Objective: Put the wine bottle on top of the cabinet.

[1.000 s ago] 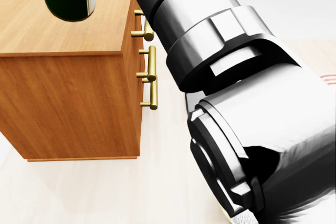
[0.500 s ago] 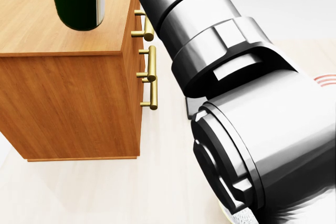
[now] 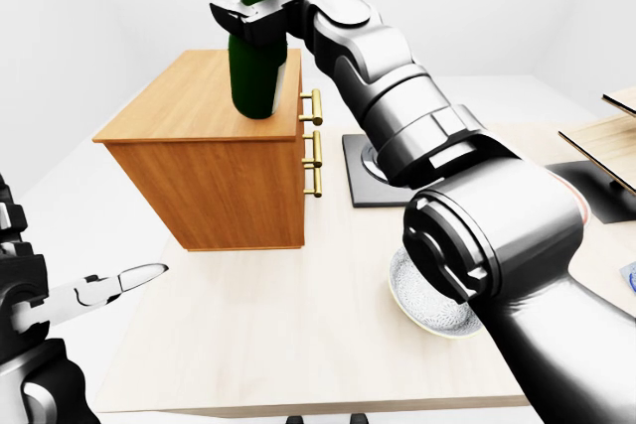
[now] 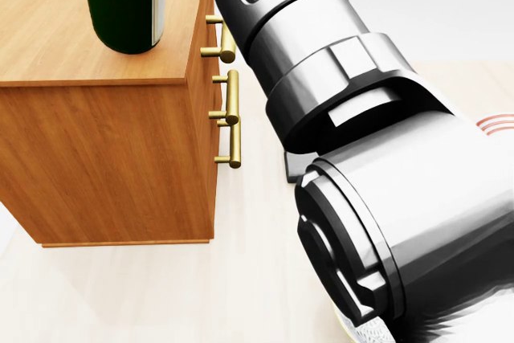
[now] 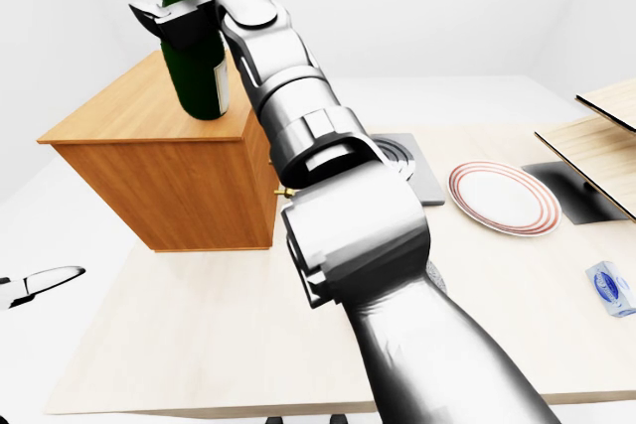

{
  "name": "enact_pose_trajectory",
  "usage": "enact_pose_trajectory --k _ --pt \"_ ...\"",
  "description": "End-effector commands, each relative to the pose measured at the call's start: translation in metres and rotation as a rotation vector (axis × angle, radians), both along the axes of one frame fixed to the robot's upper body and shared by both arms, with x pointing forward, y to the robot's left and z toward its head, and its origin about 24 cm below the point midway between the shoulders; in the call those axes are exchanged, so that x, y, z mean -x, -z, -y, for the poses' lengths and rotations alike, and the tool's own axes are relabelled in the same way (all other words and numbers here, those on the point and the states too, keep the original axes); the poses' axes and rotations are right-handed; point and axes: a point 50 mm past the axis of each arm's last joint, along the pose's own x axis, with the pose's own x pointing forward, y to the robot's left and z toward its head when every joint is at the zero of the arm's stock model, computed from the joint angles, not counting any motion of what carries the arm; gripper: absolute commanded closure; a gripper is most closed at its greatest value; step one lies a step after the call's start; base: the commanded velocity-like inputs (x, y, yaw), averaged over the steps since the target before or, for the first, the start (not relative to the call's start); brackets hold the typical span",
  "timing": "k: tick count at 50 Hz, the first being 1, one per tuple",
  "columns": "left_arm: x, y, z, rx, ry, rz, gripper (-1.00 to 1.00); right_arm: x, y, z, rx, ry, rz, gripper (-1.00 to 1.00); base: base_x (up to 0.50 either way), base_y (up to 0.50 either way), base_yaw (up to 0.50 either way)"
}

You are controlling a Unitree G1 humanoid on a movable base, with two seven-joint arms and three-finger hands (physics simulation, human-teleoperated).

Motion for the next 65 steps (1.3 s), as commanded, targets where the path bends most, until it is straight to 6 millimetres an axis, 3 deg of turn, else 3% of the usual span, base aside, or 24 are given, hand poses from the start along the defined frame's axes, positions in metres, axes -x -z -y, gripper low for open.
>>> enact_pose_trajectory --k 1,9,56,58,59,60,61,62,65 --pt "0.0 0.001 -0.001 0.001 -0.002 -0.005 -1.0 0.0 -0.007 0.005 -0.022 0.049 0.017 0.97 0.0 0.0 0.0" --pt "-0.002 0.004 -0.001 0.007 0.0 -0.021 -1.0 0.001 -0.013 0.006 -0.013 0.053 0.037 0.97 0.0 0.0 0.0" --pt "-0.003 0.006 -0.001 0.01 -0.002 -0.034 -1.0 -0.002 0.002 0.002 0.057 0.042 0.025 0.95 0.0 0.0 0.0" --pt "-0.003 0.007 -0.001 0.01 -0.001 -0.036 -1.0 -0.002 0.001 0.003 0.057 0.05 0.029 0.85 0.0 0.0 0.0" --pt "-0.003 0.007 -0.001 0.011 -0.001 -0.039 -1.0 -0.002 0.001 0.004 0.057 0.062 0.032 0.61 0.0 0.0 0.0" --pt "-0.003 0.007 -0.001 0.011 -0.001 -0.039 -1.0 -0.002 0.001 0.004 0.059 0.064 0.032 0.02 0.0 0.0 0.0" --pt "-0.003 0.007 -0.001 0.012 -0.001 -0.038 -1.0 -0.002 0.001 0.004 0.062 0.065 0.033 -0.82 0.0 0.0 0.0" --pt "-0.003 0.007 -0.001 0.01 -0.001 -0.036 -1.0 -0.002 0.001 0.004 0.062 0.067 0.034 -1.0 0.0 0.0 0.0" --pt "-0.003 0.007 -0.001 0.01 -0.001 -0.035 -1.0 -0.002 0.0 0.004 0.058 0.073 0.034 -1.0 0.0 0.0 0.0"
